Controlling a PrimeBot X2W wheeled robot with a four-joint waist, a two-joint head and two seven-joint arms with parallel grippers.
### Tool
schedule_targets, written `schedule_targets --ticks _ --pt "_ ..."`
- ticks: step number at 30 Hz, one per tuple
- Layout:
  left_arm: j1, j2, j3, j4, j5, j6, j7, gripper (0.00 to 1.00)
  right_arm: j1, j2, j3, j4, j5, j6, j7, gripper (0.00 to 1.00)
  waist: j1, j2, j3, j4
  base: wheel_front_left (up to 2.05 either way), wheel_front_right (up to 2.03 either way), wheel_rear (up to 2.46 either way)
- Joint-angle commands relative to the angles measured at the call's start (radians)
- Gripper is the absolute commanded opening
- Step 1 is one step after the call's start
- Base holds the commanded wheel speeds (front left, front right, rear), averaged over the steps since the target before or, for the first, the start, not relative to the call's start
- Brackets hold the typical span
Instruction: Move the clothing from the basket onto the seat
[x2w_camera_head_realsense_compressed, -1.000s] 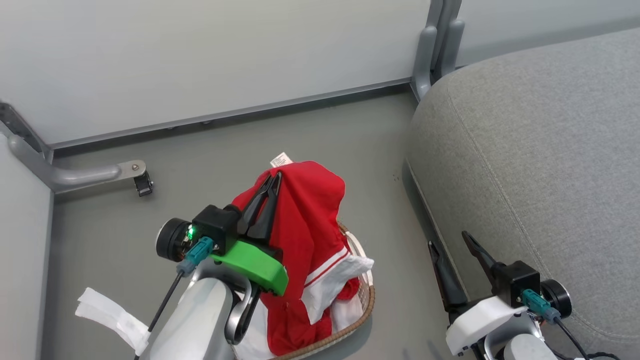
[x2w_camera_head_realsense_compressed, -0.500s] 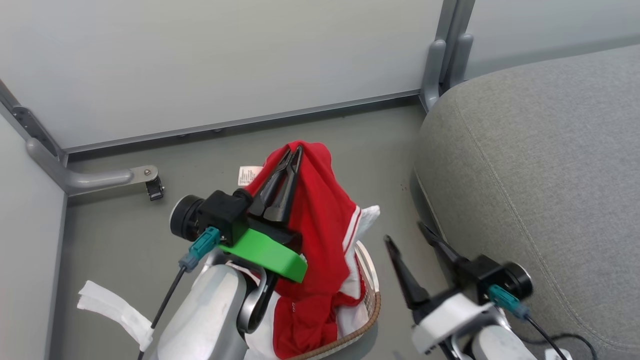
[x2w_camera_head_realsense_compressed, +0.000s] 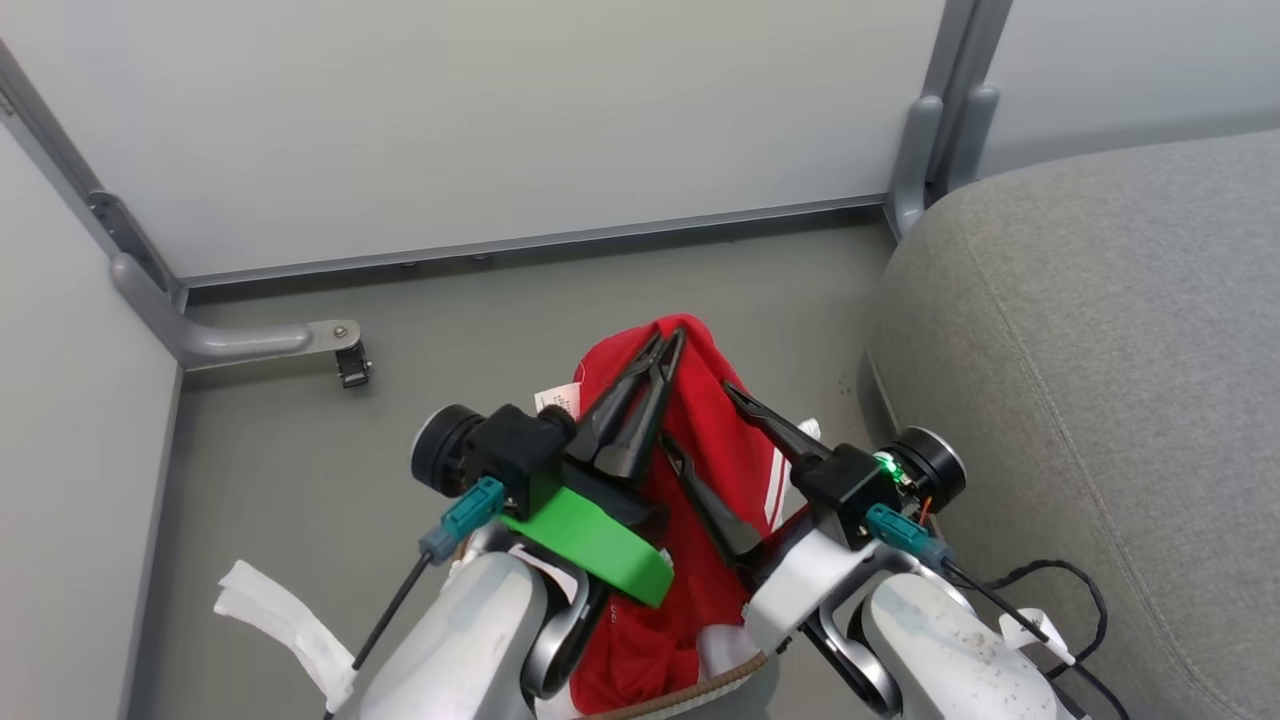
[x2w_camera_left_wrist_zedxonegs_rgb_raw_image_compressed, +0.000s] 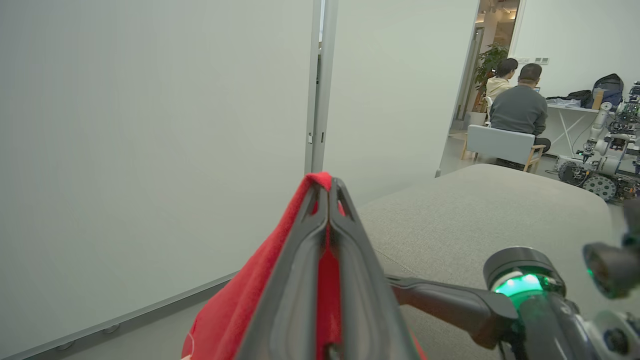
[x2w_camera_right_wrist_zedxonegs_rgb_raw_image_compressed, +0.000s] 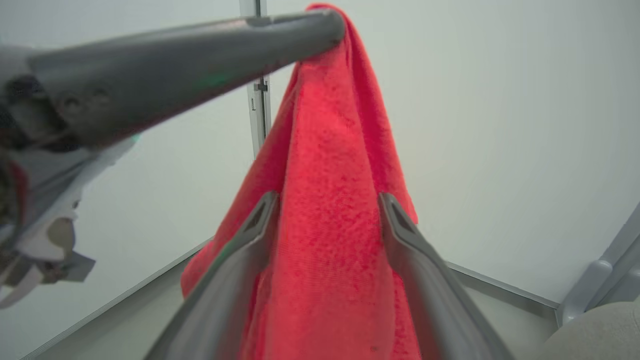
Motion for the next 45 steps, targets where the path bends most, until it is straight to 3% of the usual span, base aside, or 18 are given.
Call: schedule_targets --ticks 1,5,6,8,15,16,17,18,24,37,45 --pt "-0.010 0.001 -0.010 -0.008 -0.006 -0.001 -0.003 0.00 -0.012 -0.004 0.004 0.025 -0.005 0.000 -0.002 1.00 0.0001 -0.0001 -0.003 0.017 0.00 0.00 0.00" --pt "-0.011 0.001 -0.033 -0.012 -0.018 0.004 -0.003 0.00 -0.024 -0.004 0.010 0.088 0.005 -0.001 -0.002 1.00 0.0001 -0.0001 0.000 0.032 0.00 0.00 0.00" --pt "-0.012 0.000 -0.035 -0.013 -0.020 0.005 -0.003 0.00 -0.025 -0.004 0.012 0.103 0.010 -0.001 -0.002 0.73 0.0001 -0.0001 0.001 0.034 0.00 0.00 0.00" --pt "-0.013 0.000 -0.041 -0.015 -0.025 0.008 -0.003 0.00 -0.030 -0.004 0.023 0.135 0.024 0.000 -0.002 0.00 0.0001 -0.0001 0.003 0.038 0.00 0.00 0.00" --pt "-0.009 0.000 -0.026 -0.008 -0.012 0.013 -0.003 0.00 -0.031 -0.005 -0.023 0.150 0.045 -0.001 -0.002 0.00 0.0001 -0.0001 0.017 0.029 0.00 0.00 0.00" --pt "-0.004 0.000 -0.023 -0.004 -0.007 0.013 -0.003 0.18 -0.024 -0.005 -0.032 0.147 0.044 -0.001 -0.002 0.00 0.0001 -0.0001 0.018 0.024 0.00 0.00 0.00" --pt "0.006 0.000 -0.020 0.007 -0.001 0.014 -0.002 0.67 -0.015 -0.004 -0.039 0.143 0.041 -0.001 -0.002 0.00 0.0001 -0.0001 0.020 0.013 0.00 0.00 0.00" --pt "0.009 0.000 -0.013 0.008 0.007 0.015 -0.002 1.00 -0.007 -0.004 -0.045 0.140 0.036 -0.001 -0.002 0.00 0.0001 -0.0001 0.021 0.004 0.00 0.00 0.00" --pt "0.035 0.007 0.021 0.030 0.049 0.007 -0.002 1.00 0.026 -0.004 -0.116 0.112 0.020 -0.001 -0.002 0.00 0.0001 -0.0001 0.048 -0.090 0.00 0.00 0.00" --pt "0.102 0.016 0.047 0.015 0.098 -0.004 -0.002 1.00 0.100 -0.003 -0.216 0.035 -0.013 -0.001 -0.002 0.00 0.0001 -0.0001 0.103 -0.374 0.00 0.00 0.00" --pt "0.109 0.027 0.052 -0.002 0.109 -0.005 -0.002 1.00 0.119 -0.003 -0.260 0.011 -0.043 -0.001 -0.002 0.00 0.0001 -0.0001 0.138 -0.472 0.00 0.00 0.00"
